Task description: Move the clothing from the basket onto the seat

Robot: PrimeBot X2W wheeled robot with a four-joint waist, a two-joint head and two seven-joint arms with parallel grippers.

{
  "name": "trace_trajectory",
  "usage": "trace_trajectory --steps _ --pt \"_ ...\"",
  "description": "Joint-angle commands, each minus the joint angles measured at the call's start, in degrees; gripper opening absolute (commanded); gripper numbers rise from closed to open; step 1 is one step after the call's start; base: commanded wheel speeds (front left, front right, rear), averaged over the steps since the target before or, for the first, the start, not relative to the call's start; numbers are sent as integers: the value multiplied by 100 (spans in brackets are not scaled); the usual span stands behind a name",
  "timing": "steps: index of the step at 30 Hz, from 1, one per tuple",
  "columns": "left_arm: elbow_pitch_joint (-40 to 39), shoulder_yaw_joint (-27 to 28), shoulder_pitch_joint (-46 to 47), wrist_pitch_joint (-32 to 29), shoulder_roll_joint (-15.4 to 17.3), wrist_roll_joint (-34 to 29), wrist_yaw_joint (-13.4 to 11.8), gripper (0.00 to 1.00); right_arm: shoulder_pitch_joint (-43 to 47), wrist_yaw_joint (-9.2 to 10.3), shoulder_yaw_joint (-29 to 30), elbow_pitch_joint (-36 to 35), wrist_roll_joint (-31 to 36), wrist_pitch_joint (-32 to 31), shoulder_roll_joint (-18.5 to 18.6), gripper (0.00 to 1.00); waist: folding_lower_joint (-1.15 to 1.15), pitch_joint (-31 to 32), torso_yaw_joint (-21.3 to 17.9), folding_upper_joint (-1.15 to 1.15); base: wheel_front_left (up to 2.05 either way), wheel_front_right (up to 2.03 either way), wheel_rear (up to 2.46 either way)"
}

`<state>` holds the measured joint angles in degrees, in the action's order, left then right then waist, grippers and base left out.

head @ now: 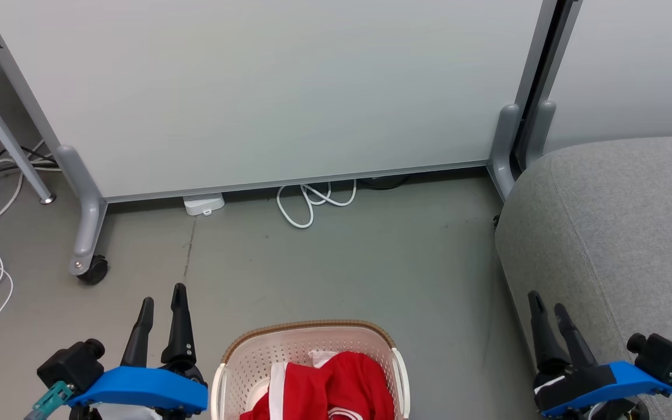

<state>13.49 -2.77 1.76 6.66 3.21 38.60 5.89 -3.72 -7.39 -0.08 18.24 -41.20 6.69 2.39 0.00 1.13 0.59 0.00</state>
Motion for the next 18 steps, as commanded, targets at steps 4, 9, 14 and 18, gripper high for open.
trace_trajectory --steps 4,9,14,18 --pt "1 -101 44 125 66 -467 34 100 -110 -9 -65 7 400 121 48 100 0 11 2 0 0 0 0" --pt "9 -167 54 195 91 -806 53 100 -110 -10 -112 27 704 194 50 100 0 13 1 0 0 0 0" --pt "26 -223 52 256 108 -1034 70 100 -108 -10 -140 43 935 254 52 100 0 17 3 0 0 0 0" --pt "35 -268 42 317 128 -1251 75 100 -119 -11 -159 62 1155 313 54 100 0 26 3 0 0 0 0"
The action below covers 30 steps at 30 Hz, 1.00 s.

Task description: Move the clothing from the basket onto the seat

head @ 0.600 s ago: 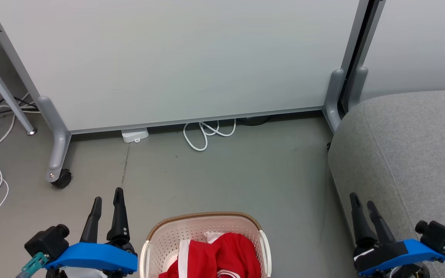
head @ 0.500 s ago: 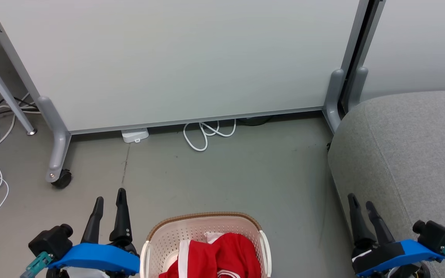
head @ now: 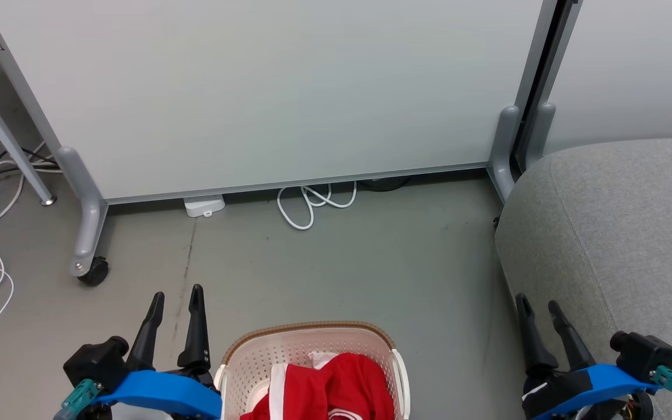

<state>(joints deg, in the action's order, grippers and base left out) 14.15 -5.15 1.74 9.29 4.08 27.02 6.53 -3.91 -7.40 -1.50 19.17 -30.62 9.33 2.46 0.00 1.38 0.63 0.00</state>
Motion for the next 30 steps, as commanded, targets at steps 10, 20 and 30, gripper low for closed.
trace_trajectory --steps 10,20,30 --pt "123 -108 12 183 42 -501 52 100 -74 -11 -82 -22 615 180 50 100 0 30 0 0 0 0 0" --pt "216 -164 40 310 39 -882 65 100 -84 -12 -124 17 1051 304 53 100 0 51 2 0 0 0 0" --pt "340 -175 8 421 1 -1173 80 100 -82 -13 -181 69 1443 411 55 100 0 90 9 0 0 0 0"
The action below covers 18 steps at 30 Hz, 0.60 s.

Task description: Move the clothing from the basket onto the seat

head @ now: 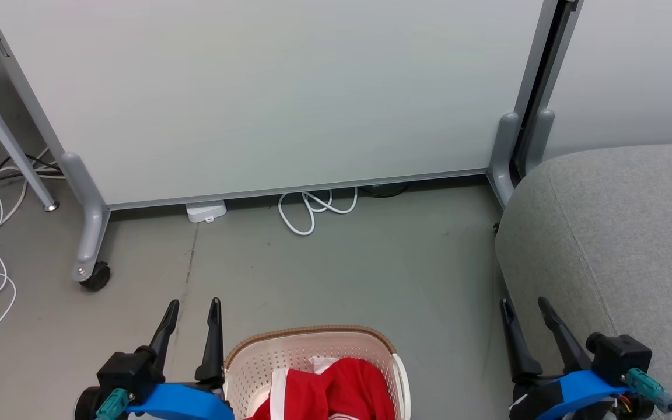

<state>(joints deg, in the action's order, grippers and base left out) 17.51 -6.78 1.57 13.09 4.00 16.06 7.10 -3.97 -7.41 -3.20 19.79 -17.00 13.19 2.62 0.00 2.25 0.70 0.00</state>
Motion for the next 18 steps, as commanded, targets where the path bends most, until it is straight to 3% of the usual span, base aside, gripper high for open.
trace_trajectory --steps 1,18 --pt "22 -12 23 52 3 -106 25 100 -77 -12 -15 10 120 43 38 100 0 9 4 0 0 0 0" --pt "312 -9 31 222 -53 -410 52 100 -45 -9 -73 89 669 211 42 100 0 64 -2 0 0 0 0"
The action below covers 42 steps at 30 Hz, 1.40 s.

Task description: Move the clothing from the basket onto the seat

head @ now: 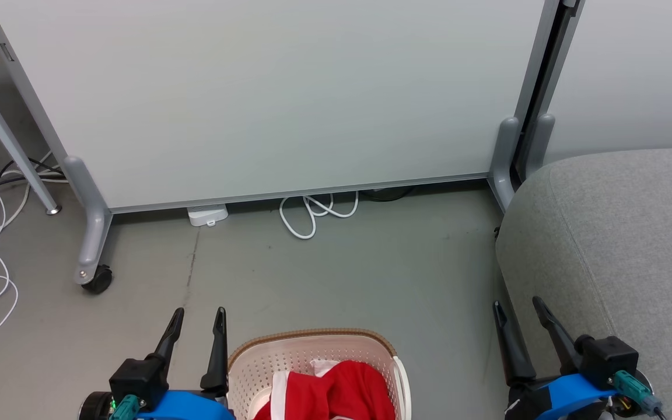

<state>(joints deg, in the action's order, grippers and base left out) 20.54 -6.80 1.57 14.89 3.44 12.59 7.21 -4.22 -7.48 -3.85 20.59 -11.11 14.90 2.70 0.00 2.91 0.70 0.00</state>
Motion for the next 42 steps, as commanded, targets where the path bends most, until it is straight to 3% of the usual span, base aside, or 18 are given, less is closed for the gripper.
trace_trajectory --steps 1,25,42 --pt "13 3 34 39 1 -51 41 100 -17 -3 0 8 55 37 34 100 0 -4 -3 0 0 0 0" --pt "274 -57 62 34 22 -82 33 100 -112 -3 -131 -95 17 23 32 100 0 -362 -200 0 0 0 0" --pt "1489 -423 1475 34 262 83 34 100 -797 -2 -84 -950 195 -93 23 100 0 -2634 -942 0 0 0 0"
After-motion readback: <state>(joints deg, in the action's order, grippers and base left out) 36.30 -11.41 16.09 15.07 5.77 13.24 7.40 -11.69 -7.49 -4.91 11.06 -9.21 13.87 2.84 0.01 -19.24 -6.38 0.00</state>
